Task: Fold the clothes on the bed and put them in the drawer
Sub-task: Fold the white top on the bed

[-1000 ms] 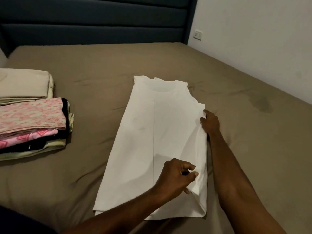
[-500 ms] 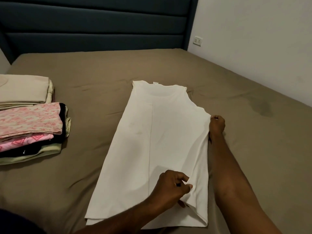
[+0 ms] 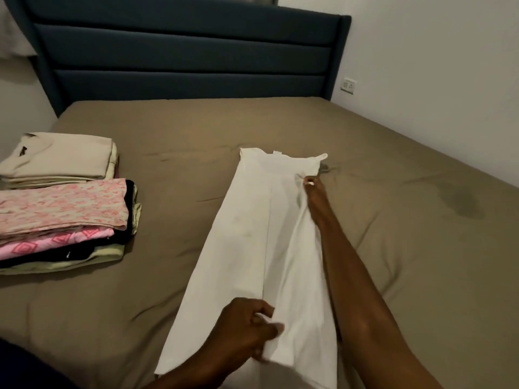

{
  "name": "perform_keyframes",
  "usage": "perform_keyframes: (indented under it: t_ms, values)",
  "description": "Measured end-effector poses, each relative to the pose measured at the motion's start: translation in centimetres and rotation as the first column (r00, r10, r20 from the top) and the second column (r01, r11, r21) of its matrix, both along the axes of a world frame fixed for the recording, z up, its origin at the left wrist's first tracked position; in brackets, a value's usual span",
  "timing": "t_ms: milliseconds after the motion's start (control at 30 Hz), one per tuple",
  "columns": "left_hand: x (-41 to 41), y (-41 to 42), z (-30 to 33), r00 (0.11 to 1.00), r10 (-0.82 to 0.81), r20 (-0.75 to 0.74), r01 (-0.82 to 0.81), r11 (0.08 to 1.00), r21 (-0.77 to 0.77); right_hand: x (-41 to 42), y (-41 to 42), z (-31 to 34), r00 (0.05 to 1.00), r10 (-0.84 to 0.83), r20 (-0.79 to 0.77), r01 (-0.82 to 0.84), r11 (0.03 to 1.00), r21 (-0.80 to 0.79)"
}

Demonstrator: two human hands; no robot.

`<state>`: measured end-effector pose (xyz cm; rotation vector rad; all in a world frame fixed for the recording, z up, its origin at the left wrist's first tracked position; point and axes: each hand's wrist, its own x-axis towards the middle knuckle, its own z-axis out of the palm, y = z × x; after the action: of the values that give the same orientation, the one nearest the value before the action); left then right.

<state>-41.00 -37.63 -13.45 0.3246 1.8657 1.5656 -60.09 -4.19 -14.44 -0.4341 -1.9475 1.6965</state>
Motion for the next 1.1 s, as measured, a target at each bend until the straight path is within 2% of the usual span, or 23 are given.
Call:
perform_keyframes:
  t_ms: [67,133,167,267,400,500,667,800,900,967,1033,1067,1100]
  values:
    - [-0.4,-1.8,-0.3,0.999,-0.017,0.047,0.021,0.996,-0.083,-1.8,-3.0,-1.2,0.975,0.125,0.181,-0.155,0.975,0.16]
    - [-0.3,-3.4,-0.7,0.991,-0.065,0.114,0.079,0.989,-0.127,-2.3,-5.5,-2.4,0.924,0.092,0.371,-0.262,0.859,0.439]
    - [-0.2,-4.1,-1.0,0.987,-0.075,0.139,0.093,0.987,-0.129,-2.0,-6.5,-2.8,0.915,0.046,0.401,-0.277,0.794,0.542]
    - [0.3,-5.1,-1.9,0.988,-0.085,0.129,0.101,0.987,-0.125,0.3,-8.7,-4.3,0.895,-0.083,0.438,-0.269,0.681,0.681]
    - [0.9,-5.5,-2.1,0.989,-0.095,0.116,0.107,0.989,-0.104,7.0,-11.5,-6.4,0.821,-0.21,0.531,-0.314,0.611,0.727]
    - [1.2,-5.7,-1.9,0.983,-0.074,0.17,0.088,0.993,-0.08,12.8,-13.1,-6.8,0.83,-0.263,0.492,-0.278,0.57,0.773]
    - [2.2,-5.8,-1.4,0.954,-0.094,0.284,0.106,0.994,-0.026,21.9,-15.9,-7.4,0.803,-0.304,0.513,-0.329,0.491,0.807]
    - [2.1,-6.4,-0.9,0.954,-0.106,0.28,0.123,0.991,-0.043,26.9,-17.4,-7.2,0.799,-0.32,0.51,-0.327,0.481,0.814]
    - [1.9,-7.0,-0.6,0.943,-0.09,0.321,0.095,0.996,0.003,29.7,-18.4,-6.8,0.801,-0.314,0.509,-0.298,0.528,0.795]
    - [1.3,-7.6,-0.1,0.953,-0.116,0.279,0.118,0.993,0.01,31.7,-18.8,-6.5,0.808,-0.299,0.507,-0.276,0.569,0.775]
    - [-0.6,-8.7,-0.1,0.985,-0.105,0.139,0.104,0.994,0.011,33.6,-19.1,-5.5,0.827,-0.215,0.52,-0.294,0.622,0.726]
    - [-2.2,-9.9,-0.4,0.995,-0.094,-0.026,0.094,0.996,0.005,34.3,-19.0,-4.9,0.85,-0.157,0.503,-0.276,0.681,0.679]
    - [-4.2,-11.4,-0.8,0.948,-0.084,-0.306,0.075,0.996,-0.042,34.8,-18.7,-4.3,0.881,-0.127,0.456,-0.226,0.734,0.641]
